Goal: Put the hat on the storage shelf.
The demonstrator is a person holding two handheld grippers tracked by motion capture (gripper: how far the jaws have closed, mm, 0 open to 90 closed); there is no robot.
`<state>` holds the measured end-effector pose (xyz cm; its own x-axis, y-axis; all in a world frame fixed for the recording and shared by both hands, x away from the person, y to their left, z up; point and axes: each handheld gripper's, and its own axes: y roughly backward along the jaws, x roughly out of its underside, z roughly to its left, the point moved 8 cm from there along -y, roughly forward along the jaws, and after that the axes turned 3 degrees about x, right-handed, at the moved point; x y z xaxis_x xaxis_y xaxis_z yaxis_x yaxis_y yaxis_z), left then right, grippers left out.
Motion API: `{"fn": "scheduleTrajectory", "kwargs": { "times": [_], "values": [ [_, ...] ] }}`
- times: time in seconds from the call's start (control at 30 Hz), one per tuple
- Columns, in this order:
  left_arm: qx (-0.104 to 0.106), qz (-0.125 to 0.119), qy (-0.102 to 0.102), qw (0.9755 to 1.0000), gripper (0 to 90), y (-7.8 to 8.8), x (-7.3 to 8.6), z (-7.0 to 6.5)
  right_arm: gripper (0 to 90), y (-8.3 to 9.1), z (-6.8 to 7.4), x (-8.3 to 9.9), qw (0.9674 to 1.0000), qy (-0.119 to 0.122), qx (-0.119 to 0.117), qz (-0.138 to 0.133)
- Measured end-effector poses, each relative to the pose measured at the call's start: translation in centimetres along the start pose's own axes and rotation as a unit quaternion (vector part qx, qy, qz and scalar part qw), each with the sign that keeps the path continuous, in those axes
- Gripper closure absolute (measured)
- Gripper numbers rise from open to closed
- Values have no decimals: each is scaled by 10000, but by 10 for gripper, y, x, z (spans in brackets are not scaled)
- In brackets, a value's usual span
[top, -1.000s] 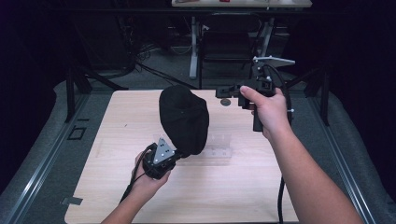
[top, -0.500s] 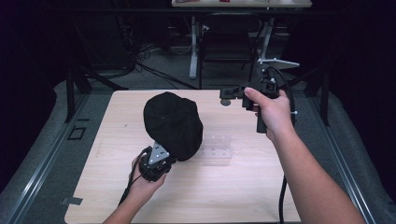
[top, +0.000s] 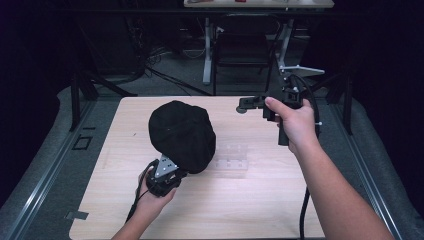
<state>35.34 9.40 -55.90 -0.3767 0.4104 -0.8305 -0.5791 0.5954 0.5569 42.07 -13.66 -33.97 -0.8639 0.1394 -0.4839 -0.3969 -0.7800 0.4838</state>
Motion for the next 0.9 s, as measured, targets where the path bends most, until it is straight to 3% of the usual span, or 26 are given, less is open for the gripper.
{"fn": "scheduleTrajectory", "kwargs": {
  "times": [0.3, 0.47, 0.63, 0.77, 0.9],
  "values": [
    [-28, -105, 33, 9999, 690, 17, 9, 9, 835, 6, -15, 12, 9994, 162, 316, -42],
    [12, -164, 212, 9996, 614, 28, 16, 16, 827, 12, -25, 22, 9976, 354, 578, -114],
    [-7, -224, 387, 9990, 539, 32, 24, 21, 808, 16, -34, 36, 9940, 683, 842, -168],
    [-5, -296, 563, 9980, 524, 32, 28, 26, 791, 17, -48, 49, 9888, 918, 1147, -247],
    [24, -324, 645, 9974, 505, 30, 31, 26, 756, 20, -60, 64, 9863, 1040, 1213, -399]
  ]
}}
